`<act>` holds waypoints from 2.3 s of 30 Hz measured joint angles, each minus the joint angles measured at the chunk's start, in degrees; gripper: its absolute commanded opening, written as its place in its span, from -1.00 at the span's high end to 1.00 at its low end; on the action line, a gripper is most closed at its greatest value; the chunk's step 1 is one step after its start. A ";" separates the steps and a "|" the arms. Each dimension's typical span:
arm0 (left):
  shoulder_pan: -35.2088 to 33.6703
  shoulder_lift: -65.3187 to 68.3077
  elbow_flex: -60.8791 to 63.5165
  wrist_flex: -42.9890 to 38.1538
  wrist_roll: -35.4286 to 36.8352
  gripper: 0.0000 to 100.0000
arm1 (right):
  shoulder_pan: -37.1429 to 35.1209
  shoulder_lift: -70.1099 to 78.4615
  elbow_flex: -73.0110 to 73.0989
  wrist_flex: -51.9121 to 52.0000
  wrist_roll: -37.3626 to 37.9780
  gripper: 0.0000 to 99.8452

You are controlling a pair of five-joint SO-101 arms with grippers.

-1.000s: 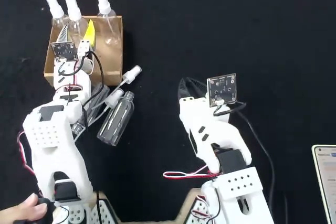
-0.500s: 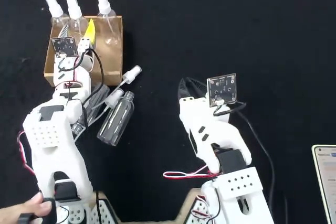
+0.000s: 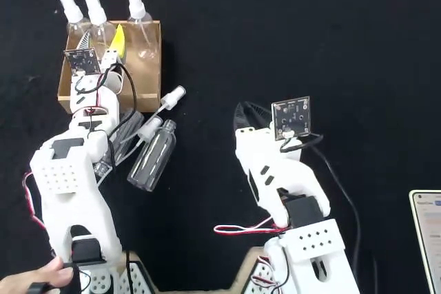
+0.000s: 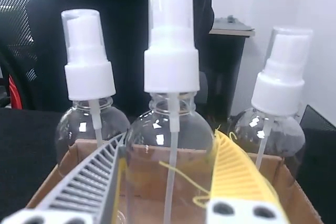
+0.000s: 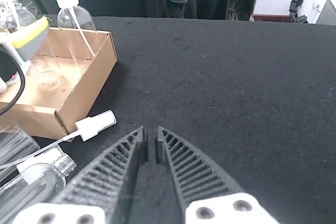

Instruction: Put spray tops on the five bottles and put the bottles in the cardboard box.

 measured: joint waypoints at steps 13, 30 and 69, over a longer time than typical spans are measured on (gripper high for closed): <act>0.00 0.97 0.00 0.00 0.35 0.85 | 0.00 0.00 0.00 0.00 0.00 0.93; 0.00 3.69 -0.70 -0.18 0.53 0.85 | 0.00 0.00 0.00 0.00 0.00 0.93; 0.00 3.78 -0.35 -0.18 0.35 0.54 | 0.00 0.00 0.00 0.00 0.00 0.93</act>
